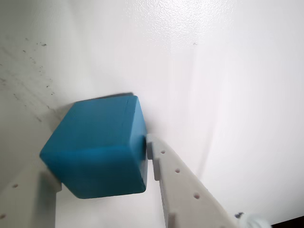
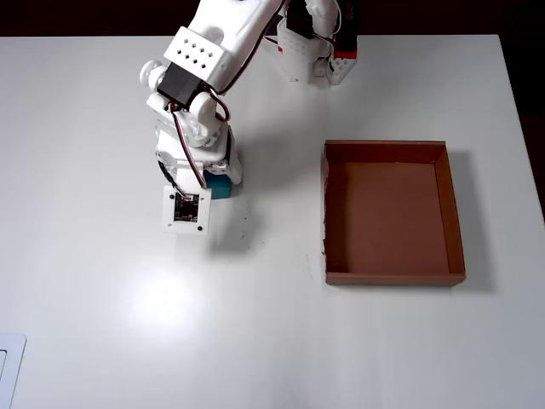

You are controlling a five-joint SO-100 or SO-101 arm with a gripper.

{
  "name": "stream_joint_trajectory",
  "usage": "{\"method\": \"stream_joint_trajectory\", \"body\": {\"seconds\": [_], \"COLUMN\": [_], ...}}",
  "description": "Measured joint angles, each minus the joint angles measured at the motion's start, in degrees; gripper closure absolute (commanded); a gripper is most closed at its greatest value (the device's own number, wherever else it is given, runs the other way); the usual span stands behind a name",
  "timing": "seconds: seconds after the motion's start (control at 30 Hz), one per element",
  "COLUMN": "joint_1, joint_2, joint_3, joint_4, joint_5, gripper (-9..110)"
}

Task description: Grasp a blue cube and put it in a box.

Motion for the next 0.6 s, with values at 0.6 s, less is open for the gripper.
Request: {"method": "stream_joint_trajectory", "body": {"seconds": [0.6], "joint_1": [-0.09], "joint_2": [0.0], "joint_3": [0.0], "joint_4": [0.0], "joint_5": [1.41], "gripper": [87]}}
